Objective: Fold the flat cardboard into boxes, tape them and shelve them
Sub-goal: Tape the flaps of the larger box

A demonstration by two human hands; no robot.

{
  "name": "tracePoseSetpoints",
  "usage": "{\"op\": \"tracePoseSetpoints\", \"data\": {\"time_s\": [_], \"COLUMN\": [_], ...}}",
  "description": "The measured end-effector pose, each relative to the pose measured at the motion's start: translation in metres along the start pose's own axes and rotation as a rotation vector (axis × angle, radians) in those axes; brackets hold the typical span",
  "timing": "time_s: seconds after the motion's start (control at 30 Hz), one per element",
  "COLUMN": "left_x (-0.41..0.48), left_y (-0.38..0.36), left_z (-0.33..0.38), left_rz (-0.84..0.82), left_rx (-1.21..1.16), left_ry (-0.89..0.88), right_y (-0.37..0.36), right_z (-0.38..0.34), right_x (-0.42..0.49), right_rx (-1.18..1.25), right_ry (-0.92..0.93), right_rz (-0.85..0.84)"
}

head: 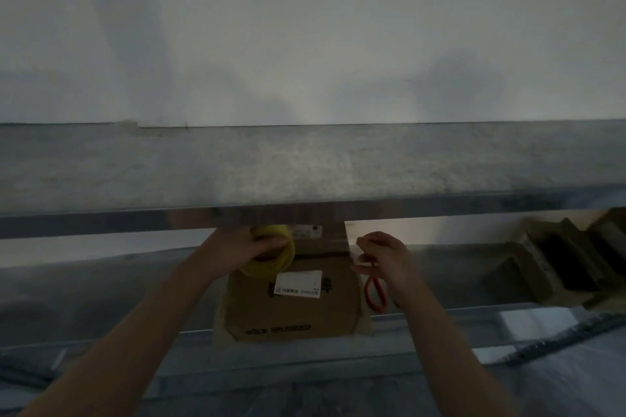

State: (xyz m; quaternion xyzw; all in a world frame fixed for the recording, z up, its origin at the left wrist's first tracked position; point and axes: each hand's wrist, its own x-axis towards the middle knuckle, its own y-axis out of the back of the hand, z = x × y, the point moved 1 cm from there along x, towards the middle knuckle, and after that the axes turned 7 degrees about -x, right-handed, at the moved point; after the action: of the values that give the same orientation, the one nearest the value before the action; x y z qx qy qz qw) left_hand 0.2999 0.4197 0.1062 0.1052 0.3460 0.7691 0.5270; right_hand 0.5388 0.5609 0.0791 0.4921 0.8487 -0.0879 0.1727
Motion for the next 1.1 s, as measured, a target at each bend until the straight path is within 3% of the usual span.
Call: {"op": "tracePoseSetpoints", "data": {"time_s": [0.37, 0.5, 0.73, 0.9, 1.03, 1.1], "left_x": [0.0, -0.007, 0.0, -0.003, -0.03, -0.043], "left_y": [-0.032, -0.055, -0.063, -0.054, -0.059, -0.061], "left_z": [-0.038, -0.067, -0.075, -0.057, -0.036, -0.025], "left_rz": [0.092, 0.074, 0.139, 0.149, 0.445, 0.524], "left_rx": [0.04, -0.011, -0.16, -0.037, 0.341, 0.37], "left_ry": [-0.313, -0.241, -0.129, -0.224, -0.38, -0.409], "right_y": [0.001, 0.0, -0.016, -0.014, -0.016, -0.019], "right_z": [0.049, 0.074, 0.092, 0.095, 0.1, 0.1], "right_x": [0.022, 0.018, 0.018, 0.025, 0.028, 0.03], "right_rx": [0.049, 0.181, 0.433, 0.572, 0.542, 0.537], "right_ry": [-0.117, -0.139, -0.118, -0.129, -0.119, -0.113], "right_rz": [-0.106, -0.196, -0.157, -0.137, -0.145, -0.166]}}
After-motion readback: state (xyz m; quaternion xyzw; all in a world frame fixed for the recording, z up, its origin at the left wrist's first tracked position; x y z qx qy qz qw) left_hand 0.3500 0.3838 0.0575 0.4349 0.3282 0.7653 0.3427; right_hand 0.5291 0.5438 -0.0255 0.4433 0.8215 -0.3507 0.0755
